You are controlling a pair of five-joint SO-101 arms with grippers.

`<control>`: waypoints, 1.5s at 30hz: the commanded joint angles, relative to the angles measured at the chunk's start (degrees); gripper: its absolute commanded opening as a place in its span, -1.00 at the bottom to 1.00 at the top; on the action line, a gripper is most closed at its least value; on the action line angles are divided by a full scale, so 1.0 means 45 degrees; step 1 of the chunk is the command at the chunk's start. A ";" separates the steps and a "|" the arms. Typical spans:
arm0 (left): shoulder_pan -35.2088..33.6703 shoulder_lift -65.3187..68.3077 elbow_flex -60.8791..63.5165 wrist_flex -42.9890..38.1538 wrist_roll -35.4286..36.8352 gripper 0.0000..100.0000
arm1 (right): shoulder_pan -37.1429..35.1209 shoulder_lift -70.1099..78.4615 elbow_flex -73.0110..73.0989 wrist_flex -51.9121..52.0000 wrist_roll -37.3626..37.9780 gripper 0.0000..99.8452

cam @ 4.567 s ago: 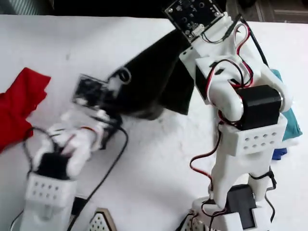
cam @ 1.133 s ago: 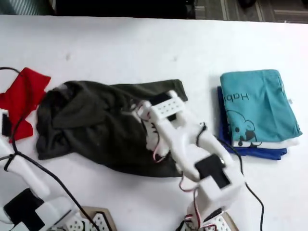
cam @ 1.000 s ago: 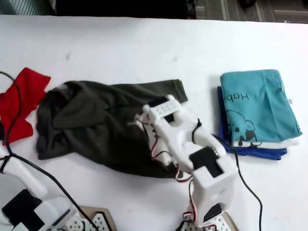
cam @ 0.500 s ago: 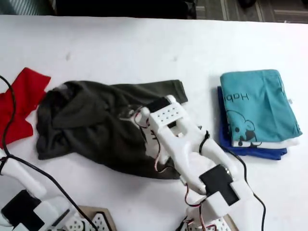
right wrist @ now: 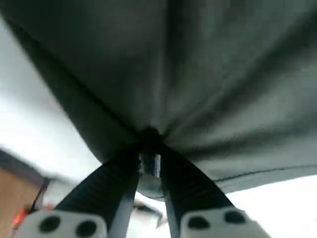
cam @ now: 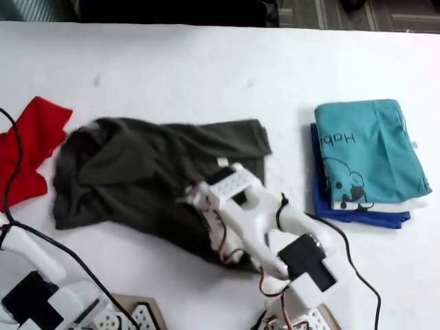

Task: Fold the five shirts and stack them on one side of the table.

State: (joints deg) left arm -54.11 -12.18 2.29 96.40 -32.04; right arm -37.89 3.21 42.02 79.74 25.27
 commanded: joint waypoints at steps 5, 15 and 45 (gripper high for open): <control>-0.0010 -0.0010 -0.0469 -0.0352 -0.0078 -0.93 | -0.0244 -0.3038 -0.0860 0.0791 -0.0039 -0.96; 0.0557 -0.0010 0.0039 -0.0059 -0.0938 -0.80 | 0.0498 -0.2823 -0.3419 -0.0088 -0.0078 -0.96; 0.0537 -0.0010 0.1485 -0.0078 -0.1368 -0.60 | 0.5597 0.9055 -1.7856 0.4073 -0.0020 -0.47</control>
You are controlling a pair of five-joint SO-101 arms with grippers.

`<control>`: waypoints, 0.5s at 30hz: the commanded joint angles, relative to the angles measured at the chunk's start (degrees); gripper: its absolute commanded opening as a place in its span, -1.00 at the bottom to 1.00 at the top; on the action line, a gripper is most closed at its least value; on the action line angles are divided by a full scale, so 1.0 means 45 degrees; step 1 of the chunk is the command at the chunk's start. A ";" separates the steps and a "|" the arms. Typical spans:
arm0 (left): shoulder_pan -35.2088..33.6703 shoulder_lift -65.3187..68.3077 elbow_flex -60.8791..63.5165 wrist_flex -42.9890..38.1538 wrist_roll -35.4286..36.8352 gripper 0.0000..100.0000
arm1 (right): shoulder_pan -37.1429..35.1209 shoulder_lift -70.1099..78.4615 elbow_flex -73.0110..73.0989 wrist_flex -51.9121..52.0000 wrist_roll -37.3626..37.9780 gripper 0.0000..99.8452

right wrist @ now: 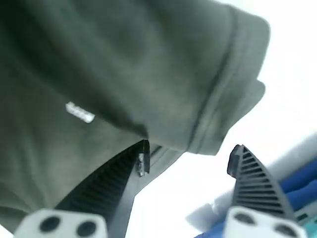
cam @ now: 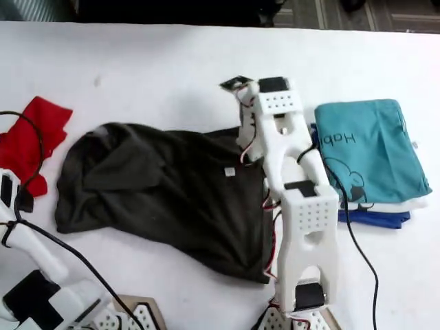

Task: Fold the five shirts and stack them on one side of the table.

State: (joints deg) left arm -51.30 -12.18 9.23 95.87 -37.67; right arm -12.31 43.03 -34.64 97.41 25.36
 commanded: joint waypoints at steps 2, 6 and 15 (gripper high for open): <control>-0.0068 -0.0010 -0.0059 -0.0020 -0.0117 -0.60 | -0.0400 0.0713 -0.1035 0.0147 -0.0039 -0.47; -0.0068 -0.0010 -0.0059 -0.0020 -0.0117 -0.60 | -0.0694 0.1553 -0.1758 0.0147 -0.0039 -0.57; -0.0088 -0.0010 -0.0059 -0.0020 -0.0117 -0.60 | 0.0342 0.0518 -0.2208 0.0225 -0.0039 -0.97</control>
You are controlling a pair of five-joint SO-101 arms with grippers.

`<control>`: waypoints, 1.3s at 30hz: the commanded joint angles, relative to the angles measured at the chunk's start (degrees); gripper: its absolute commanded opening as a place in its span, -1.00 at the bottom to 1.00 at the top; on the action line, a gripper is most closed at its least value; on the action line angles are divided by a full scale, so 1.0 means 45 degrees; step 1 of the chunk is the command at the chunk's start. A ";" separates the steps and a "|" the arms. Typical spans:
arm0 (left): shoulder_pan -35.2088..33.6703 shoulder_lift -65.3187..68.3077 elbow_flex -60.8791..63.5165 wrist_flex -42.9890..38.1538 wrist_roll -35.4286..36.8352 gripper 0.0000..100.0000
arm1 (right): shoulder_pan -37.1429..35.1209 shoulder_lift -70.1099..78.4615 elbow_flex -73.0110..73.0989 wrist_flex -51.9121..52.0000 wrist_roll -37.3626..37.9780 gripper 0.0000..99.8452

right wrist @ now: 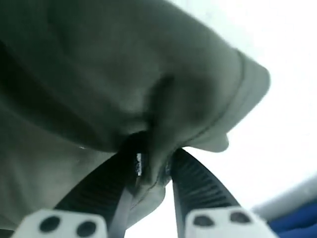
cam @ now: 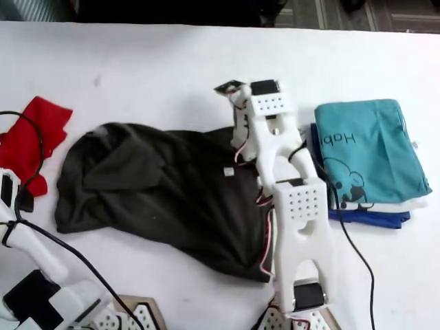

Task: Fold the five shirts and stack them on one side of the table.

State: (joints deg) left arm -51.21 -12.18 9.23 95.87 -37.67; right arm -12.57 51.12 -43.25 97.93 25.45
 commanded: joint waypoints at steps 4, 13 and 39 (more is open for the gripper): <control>-0.0049 -0.0010 -0.0059 -0.0020 -0.0117 -0.60 | 0.0557 -0.2725 0.0547 0.0107 -0.0059 -0.95; 0.0381 -0.0010 -0.0059 0.0020 -0.0039 -0.60 | 0.0498 -0.2198 0.1289 0.0029 -0.0059 -0.68; 0.2002 -0.0010 -0.0078 0.0449 -0.0352 -0.59 | 0.0791 -0.6828 0.5001 0.0166 0.2012 -0.96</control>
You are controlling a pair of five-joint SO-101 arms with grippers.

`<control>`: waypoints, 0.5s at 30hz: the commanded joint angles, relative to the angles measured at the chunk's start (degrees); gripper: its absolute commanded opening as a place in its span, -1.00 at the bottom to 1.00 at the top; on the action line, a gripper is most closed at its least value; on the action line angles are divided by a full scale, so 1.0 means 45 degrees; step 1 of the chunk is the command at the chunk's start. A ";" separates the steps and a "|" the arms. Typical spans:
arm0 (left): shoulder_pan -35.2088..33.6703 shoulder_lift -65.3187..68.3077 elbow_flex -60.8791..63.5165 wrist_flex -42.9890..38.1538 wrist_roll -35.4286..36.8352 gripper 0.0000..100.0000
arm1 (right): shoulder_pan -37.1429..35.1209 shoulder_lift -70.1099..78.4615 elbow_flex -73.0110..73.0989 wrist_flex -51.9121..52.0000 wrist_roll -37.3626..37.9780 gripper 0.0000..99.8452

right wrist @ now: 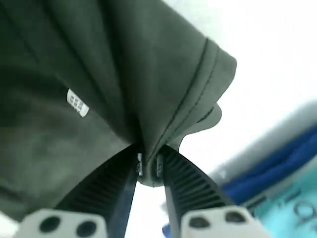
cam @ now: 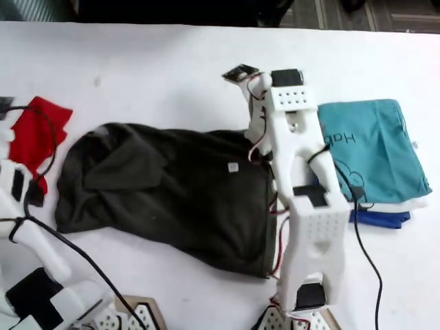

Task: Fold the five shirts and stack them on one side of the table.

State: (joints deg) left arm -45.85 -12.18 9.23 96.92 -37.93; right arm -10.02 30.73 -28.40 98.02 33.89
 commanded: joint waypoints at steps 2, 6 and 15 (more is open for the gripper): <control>0.1573 -0.0010 -0.0078 0.0547 -0.0703 -0.59 | 0.0342 -0.3585 0.3106 0.0127 0.0156 -0.96; 0.3155 0.0029 -0.0039 0.0567 -0.0762 -0.56 | 0.0459 -0.5519 0.4630 0.0088 0.0547 -0.96; 0.5343 0.2315 -0.0195 -0.1758 -0.0762 -0.40 | 0.0479 -0.5949 0.4923 0.0088 0.0586 -0.96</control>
State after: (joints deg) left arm -23.78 -6.73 9.23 92.18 -40.84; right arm -8.53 6.90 -6.07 98.02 36.09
